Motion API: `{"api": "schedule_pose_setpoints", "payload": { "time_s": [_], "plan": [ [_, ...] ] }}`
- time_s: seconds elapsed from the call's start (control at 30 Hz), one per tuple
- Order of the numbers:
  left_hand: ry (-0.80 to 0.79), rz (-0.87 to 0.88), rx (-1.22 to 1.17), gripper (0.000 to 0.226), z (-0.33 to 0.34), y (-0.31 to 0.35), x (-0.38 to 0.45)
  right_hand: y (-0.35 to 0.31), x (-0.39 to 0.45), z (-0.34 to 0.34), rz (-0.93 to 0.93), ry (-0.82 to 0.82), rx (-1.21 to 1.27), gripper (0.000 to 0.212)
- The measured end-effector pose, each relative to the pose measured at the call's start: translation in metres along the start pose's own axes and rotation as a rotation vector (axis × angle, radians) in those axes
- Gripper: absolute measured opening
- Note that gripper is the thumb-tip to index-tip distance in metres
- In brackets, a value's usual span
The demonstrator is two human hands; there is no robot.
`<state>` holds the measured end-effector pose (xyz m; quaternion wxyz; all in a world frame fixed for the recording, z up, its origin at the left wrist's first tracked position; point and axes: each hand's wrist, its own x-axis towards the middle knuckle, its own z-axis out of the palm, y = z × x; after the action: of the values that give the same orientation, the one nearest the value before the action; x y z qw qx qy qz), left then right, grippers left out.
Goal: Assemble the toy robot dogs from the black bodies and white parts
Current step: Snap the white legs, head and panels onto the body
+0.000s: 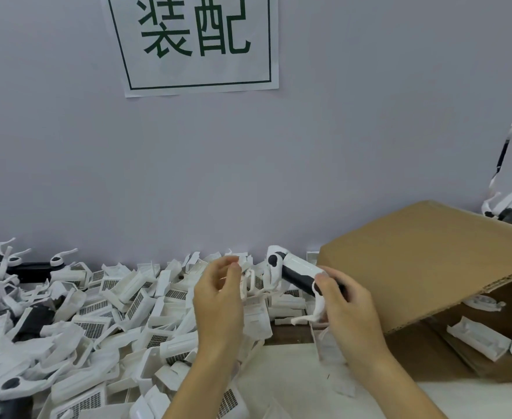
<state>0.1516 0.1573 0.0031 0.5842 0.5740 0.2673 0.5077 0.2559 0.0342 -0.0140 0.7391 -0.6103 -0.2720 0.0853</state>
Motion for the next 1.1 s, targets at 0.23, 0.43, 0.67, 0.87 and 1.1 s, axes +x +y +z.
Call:
{"api": "schedule_pose_setpoints", "payload": {
  "time_s": [0.23,0.43,0.67,0.87,1.1],
  "plan": [
    [-0.275,-0.221,-0.142,0.022,0.003,-0.004,-0.001,0.001,0.001,-0.002,0.120,-0.206,0.194,0.022],
    [-0.233,-0.218,-0.184,0.020,-0.001,-0.003,0.001,0.004,0.001,-0.005,0.119,-0.336,0.181,0.040],
    [-0.116,-0.279,-0.187,0.022,-0.005,-0.007,0.007,-0.030,-0.002,-0.012,-0.066,-0.435,-0.433,0.017],
    [-0.114,-0.340,-0.256,0.024,-0.003,-0.008,0.008,-0.061,-0.006,-0.018,-0.164,-0.557,-0.732,0.021],
    [-0.193,-0.354,-0.206,0.011,-0.011,-0.003,0.013,-0.045,0.001,-0.023,-0.063,-0.520,-0.763,0.021]
  ]
}}
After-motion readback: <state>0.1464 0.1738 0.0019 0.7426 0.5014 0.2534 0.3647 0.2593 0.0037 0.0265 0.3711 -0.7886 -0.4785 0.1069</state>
